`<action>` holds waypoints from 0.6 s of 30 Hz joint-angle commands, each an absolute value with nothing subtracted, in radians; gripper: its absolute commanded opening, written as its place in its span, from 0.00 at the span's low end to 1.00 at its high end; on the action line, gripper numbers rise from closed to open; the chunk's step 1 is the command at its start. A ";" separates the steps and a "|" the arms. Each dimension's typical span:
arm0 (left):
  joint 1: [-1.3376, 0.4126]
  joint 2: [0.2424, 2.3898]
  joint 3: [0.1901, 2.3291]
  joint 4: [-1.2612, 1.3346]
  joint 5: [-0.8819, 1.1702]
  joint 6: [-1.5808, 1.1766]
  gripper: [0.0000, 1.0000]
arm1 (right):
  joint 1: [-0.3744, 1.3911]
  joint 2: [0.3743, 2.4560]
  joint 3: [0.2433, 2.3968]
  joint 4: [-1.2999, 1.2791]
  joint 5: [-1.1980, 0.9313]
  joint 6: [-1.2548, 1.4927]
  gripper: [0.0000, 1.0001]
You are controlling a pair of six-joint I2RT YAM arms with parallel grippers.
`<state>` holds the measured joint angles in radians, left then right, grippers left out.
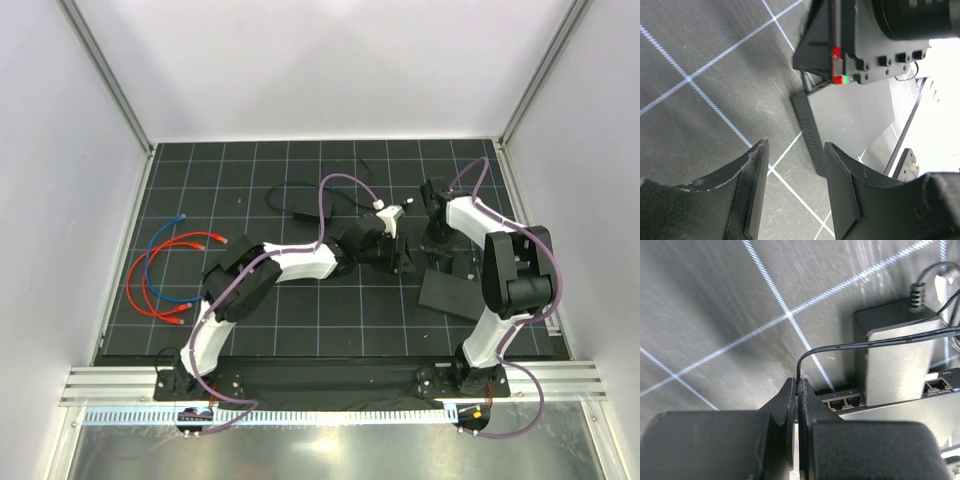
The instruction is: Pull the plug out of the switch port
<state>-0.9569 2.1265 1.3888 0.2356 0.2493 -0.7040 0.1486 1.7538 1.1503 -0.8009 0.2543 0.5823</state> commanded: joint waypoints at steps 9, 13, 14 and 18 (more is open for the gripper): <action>-0.989 2.180 1.500 0.201 0.250 -0.675 0.51 | 0.140 1.717 1.149 -0.752 0.225 0.537 0.29; -0.992 2.184 1.508 0.196 0.252 -0.675 0.50 | 0.126 1.694 1.131 -0.753 0.209 0.512 0.34; -0.994 2.183 1.506 0.196 0.250 -0.675 0.50 | 0.124 1.687 1.124 -0.752 0.203 0.509 0.35; -0.992 2.164 1.471 0.221 0.232 -0.686 0.49 | 0.109 1.649 1.085 -0.730 0.161 0.499 0.42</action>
